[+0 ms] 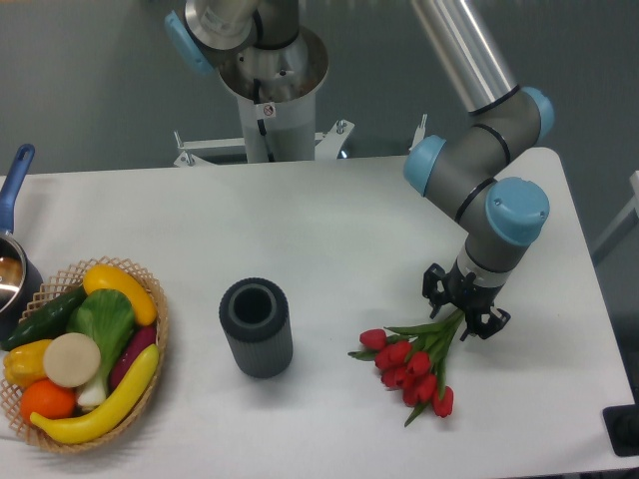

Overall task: Pick up the flowers from the table
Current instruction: 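Close the gripper around the tulip stems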

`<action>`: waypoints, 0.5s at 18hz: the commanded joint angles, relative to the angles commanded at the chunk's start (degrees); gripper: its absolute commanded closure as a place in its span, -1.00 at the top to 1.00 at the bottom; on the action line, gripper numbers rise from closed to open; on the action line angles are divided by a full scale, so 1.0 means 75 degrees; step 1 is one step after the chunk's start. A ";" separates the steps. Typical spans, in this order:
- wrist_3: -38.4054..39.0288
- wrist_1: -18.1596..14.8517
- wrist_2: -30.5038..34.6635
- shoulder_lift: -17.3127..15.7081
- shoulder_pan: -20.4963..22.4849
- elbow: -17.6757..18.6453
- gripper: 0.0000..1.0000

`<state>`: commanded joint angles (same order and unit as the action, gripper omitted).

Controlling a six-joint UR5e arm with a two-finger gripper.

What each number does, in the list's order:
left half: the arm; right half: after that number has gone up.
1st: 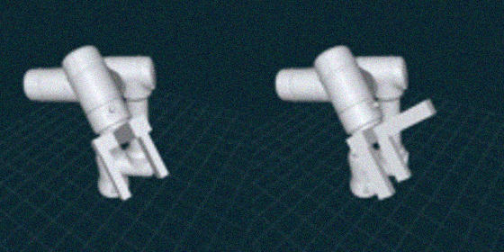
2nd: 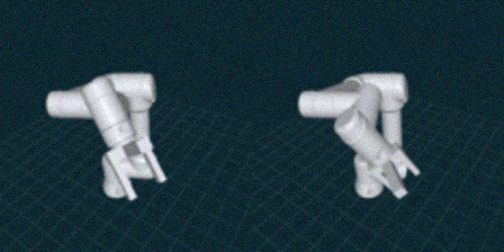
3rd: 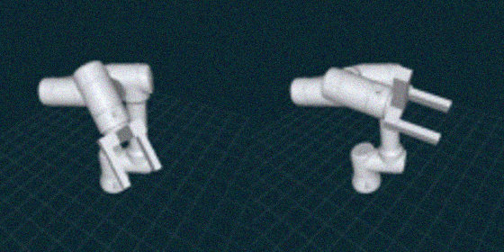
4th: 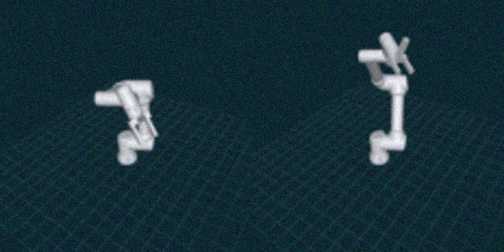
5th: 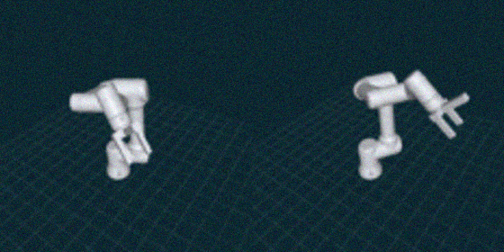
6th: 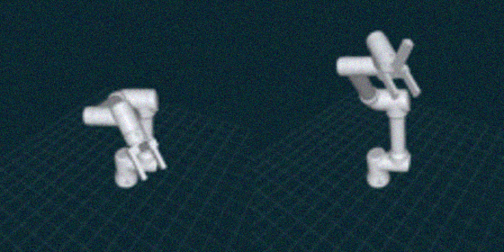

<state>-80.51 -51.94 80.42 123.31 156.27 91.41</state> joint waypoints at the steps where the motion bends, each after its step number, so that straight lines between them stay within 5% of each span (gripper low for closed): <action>1: 0.0059 0.0000 0.0000 0.0000 0.0000 -0.0023 -0.22; 9: 0.0071 0.0000 0.0012 -0.0024 0.0000 -0.0012 -0.53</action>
<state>-79.98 -51.94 80.51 123.13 156.27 91.32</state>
